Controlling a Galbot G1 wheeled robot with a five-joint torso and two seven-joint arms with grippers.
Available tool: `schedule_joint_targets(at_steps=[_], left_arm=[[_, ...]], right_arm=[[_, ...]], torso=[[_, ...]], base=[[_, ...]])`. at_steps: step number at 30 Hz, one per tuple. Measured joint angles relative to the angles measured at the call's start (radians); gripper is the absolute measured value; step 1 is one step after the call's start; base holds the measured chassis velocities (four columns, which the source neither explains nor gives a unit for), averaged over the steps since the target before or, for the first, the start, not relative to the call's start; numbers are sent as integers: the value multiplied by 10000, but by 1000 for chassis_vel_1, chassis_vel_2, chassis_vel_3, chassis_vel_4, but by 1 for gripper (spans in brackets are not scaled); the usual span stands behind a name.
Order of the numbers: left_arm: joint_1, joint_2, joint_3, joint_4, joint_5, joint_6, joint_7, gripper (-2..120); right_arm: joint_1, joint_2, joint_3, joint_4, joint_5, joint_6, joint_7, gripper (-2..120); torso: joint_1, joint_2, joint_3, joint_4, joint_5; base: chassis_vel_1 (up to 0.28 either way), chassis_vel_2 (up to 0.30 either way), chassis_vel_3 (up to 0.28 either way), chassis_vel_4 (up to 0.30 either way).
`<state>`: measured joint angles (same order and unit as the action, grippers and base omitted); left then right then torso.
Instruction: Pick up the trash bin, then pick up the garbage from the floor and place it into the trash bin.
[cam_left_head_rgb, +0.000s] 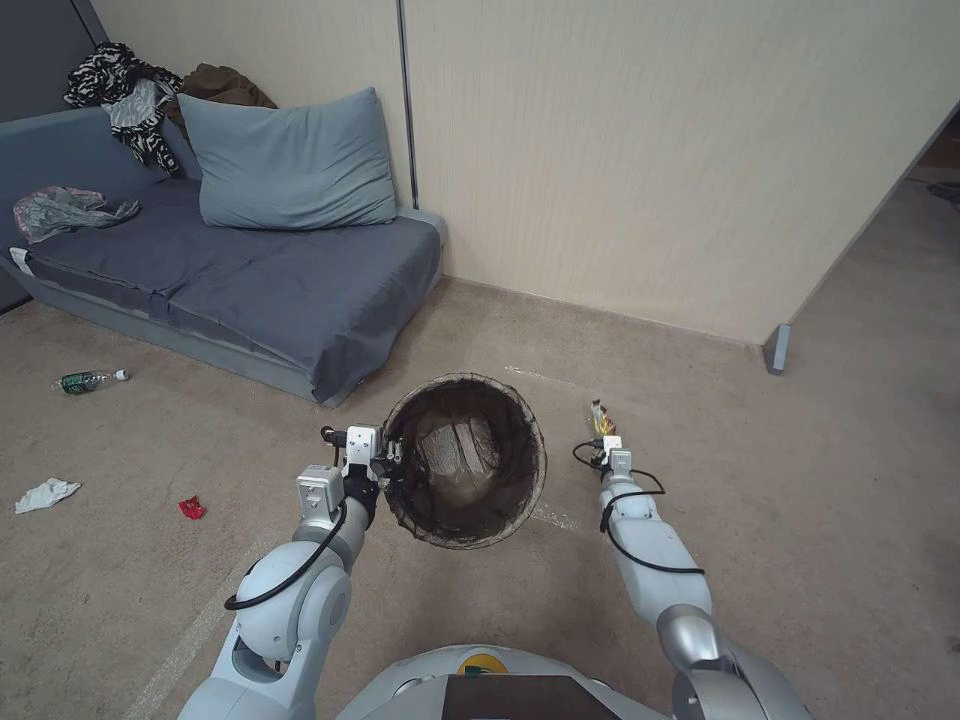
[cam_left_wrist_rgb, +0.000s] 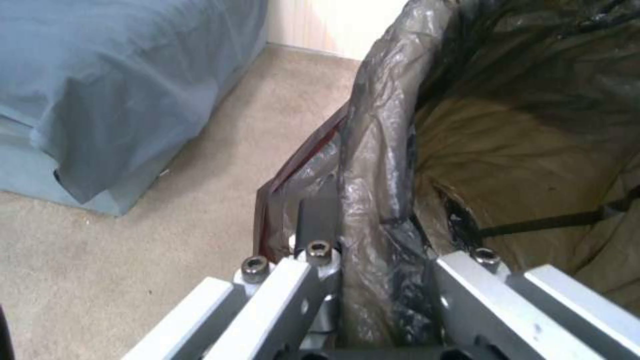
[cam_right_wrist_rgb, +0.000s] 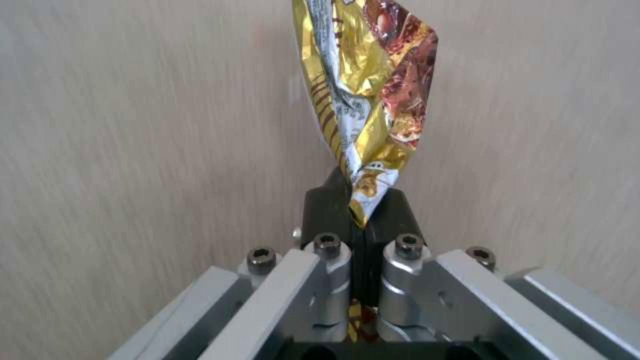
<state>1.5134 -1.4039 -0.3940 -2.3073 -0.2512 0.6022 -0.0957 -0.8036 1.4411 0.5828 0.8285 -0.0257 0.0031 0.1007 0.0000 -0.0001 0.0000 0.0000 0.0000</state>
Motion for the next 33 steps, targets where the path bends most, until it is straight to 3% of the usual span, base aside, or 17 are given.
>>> schedule_joint_targets(at_steps=[1,4,8,10,11,13,14,16,17,19,25,33], left_arm=[[0,0,0,0,0,0,0,0],[-10,-1,1,53,-9,0,-6,0],[-13,-5,13,67,-15,0,-8,0],[-11,-5,14,101,-26,0,-11,0],[-11,-5,14,101,-26,0,-11,0],[-9,-1,29,122,-56,2,-21,0],[-9,-1,29,122,-56,2,-21,0],[-11,-1,73,144,-101,10,-28,0],[-11,-1,73,144,-101,10,-28,0],[-15,10,114,182,-192,39,-54,0],[-24,13,189,217,-266,70,-73,0],[-26,6,244,224,-268,84,-82,0]], right_arm=[[0,0,0,0,0,0,0,0],[-855,-9,-217,2036,150,427,27,0],[-1322,-10,-326,3465,340,695,-35,0],[-1886,-40,-441,5245,581,1187,-393,0],[-1886,-40,-441,5245,581,1187,-393,0],[-2384,-103,-509,6514,701,1666,-969,0],[-2384,-103,-509,6514,701,1666,-969,0],[-2928,-223,-584,7831,904,2175,-1947,0],[-2928,-223,-584,7831,904,2175,-1947,0],[-3884,-475,-788,9476,1308,2811,-3525,0],[-5199,-812,-1506,10966,1640,3004,-4610,0],[-5700,-860,-2787,11146,1488,2872,-4507,0]], torso=[[0,0,0,0,0],[0,0,-1,-1,2],[0,0,-1,-1,2],[0,1,-2,3,-2],[0,1,-2,3,-2],[0,1,-1,2,1],[0,1,-1,2,1],[0,1,-1,0,0],[0,1,-1,0,0],[0,1,-2,1,-1],[0,1,-2,-2,0],[-1,1,-1,2,-1]], base=[[0,0,0,0],[0,0,0,0],[0,0,0,0],[0,0,0,0],[0,0,0,0],[0,0,0,0],[0,0,0,0],[0,0,0,0],[0,0,0,0],[0,0,0,0],[0,0,0,0],[0,0,0,0]])
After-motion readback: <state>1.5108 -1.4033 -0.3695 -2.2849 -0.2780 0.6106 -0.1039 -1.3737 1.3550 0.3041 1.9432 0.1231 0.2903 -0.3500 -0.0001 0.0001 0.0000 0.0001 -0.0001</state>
